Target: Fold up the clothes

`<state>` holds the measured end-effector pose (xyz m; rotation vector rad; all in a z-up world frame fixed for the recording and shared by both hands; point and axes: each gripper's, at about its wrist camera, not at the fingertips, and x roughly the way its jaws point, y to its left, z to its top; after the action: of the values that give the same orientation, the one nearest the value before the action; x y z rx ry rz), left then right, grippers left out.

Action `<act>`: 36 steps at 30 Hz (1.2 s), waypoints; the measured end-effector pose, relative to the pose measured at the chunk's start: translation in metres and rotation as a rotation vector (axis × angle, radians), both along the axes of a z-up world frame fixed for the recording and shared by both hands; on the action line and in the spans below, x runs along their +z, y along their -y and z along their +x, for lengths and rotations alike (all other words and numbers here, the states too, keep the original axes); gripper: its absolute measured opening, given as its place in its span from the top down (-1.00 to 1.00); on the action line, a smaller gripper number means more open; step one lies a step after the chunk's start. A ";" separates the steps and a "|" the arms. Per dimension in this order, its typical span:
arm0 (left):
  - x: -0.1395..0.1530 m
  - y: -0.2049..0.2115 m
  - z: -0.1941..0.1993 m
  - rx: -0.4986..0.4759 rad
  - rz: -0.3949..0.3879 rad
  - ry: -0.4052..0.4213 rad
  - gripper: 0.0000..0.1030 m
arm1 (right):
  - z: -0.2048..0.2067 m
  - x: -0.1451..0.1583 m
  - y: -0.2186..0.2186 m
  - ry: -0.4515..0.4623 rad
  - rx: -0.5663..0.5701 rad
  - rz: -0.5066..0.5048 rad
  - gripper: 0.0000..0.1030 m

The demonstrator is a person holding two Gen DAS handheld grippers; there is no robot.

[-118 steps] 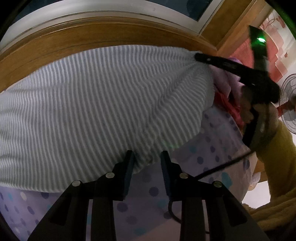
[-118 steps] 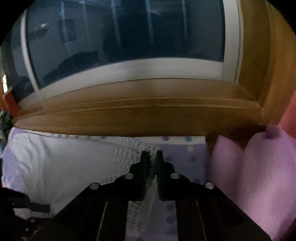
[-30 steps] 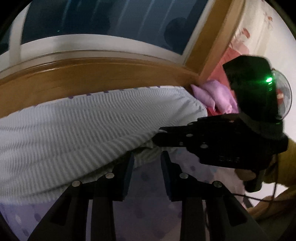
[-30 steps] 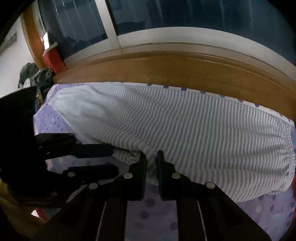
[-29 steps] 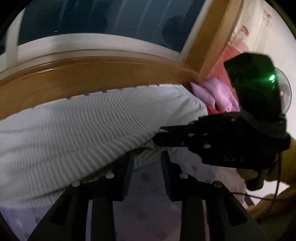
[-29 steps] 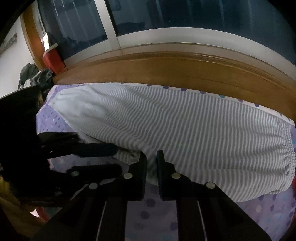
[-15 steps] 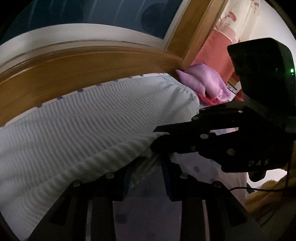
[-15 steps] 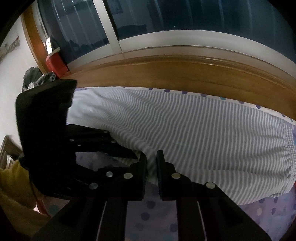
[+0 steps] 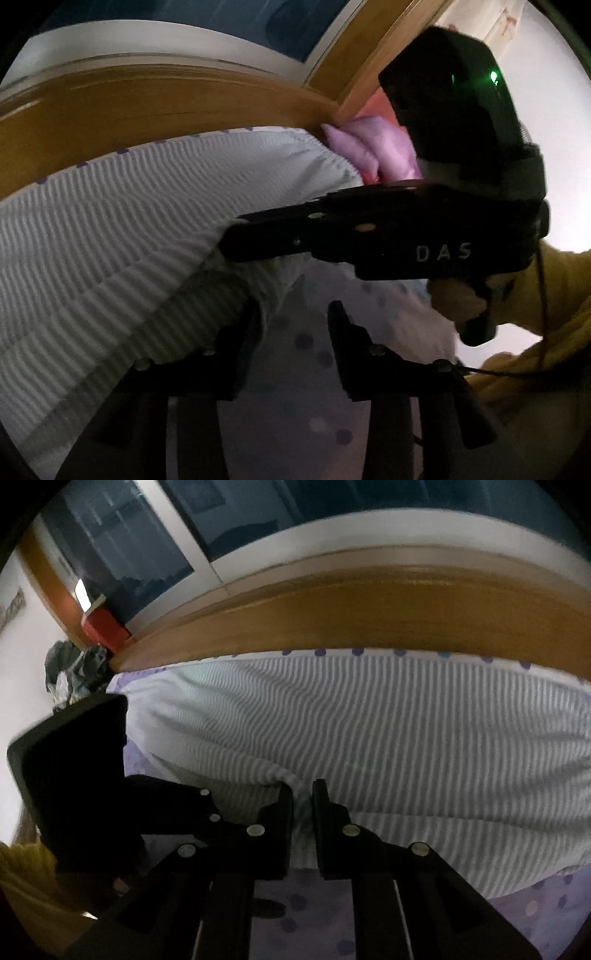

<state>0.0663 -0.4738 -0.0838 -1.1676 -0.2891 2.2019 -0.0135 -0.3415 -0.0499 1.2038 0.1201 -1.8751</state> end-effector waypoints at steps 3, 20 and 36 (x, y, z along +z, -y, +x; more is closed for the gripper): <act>0.010 0.007 0.001 0.059 -0.016 -0.034 0.27 | 0.004 0.001 -0.001 -0.018 0.012 -0.002 0.81; -0.007 -0.017 -0.019 -0.014 0.020 0.004 0.23 | -0.002 0.021 -0.081 -0.082 -0.140 0.070 0.80; -0.009 -0.029 0.031 0.123 0.098 0.133 0.22 | -0.060 -0.027 -0.128 -0.142 -0.367 0.144 0.96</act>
<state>0.0968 -0.4452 -0.0929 -1.2746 -0.5312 2.1907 -0.0731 -0.2131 -0.0770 1.2528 0.1194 -2.3066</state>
